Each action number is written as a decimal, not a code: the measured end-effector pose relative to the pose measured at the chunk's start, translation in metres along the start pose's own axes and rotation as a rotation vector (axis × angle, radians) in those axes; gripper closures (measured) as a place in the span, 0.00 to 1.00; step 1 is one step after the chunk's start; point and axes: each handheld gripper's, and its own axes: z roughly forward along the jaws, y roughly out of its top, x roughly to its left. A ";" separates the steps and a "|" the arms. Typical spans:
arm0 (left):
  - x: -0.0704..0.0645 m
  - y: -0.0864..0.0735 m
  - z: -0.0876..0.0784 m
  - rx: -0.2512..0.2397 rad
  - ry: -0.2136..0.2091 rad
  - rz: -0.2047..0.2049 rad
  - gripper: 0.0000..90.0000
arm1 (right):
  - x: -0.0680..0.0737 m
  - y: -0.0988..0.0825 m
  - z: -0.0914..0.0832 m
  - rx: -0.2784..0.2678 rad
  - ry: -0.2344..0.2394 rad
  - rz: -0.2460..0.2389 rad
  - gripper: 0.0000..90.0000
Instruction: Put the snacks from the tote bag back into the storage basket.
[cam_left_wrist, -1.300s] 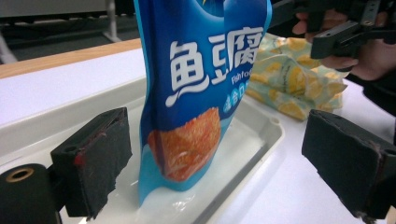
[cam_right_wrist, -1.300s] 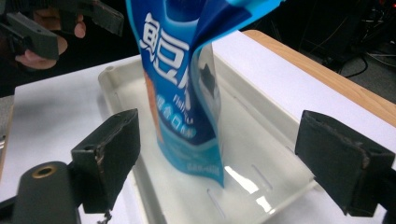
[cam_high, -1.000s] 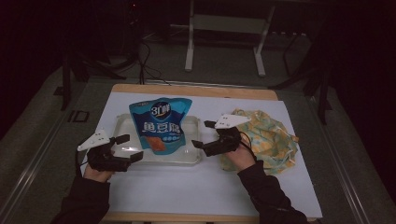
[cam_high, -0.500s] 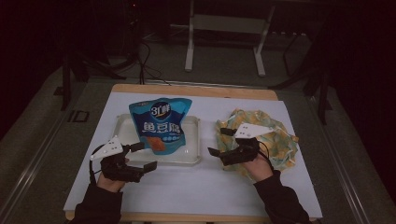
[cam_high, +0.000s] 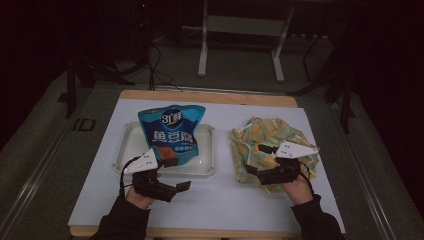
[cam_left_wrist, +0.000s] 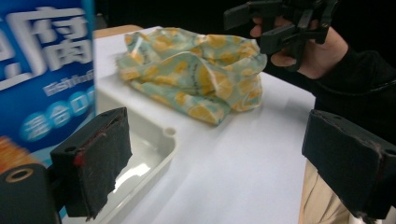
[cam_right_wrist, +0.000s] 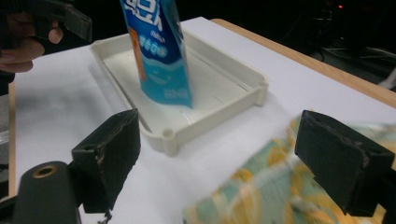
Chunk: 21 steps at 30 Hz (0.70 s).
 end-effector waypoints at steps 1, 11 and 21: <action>0.000 0.000 0.004 -0.001 -0.016 -0.002 0.10 | -0.001 -0.002 -0.003 0.002 -0.007 0.001 0.16; -0.006 0.000 0.038 0.037 -0.077 0.026 0.10 | -0.005 -0.025 -0.030 0.011 -0.053 0.024 0.16; -0.013 -0.009 0.062 0.073 -0.127 0.022 0.10 | -0.005 -0.043 -0.047 0.002 -0.081 0.046 0.16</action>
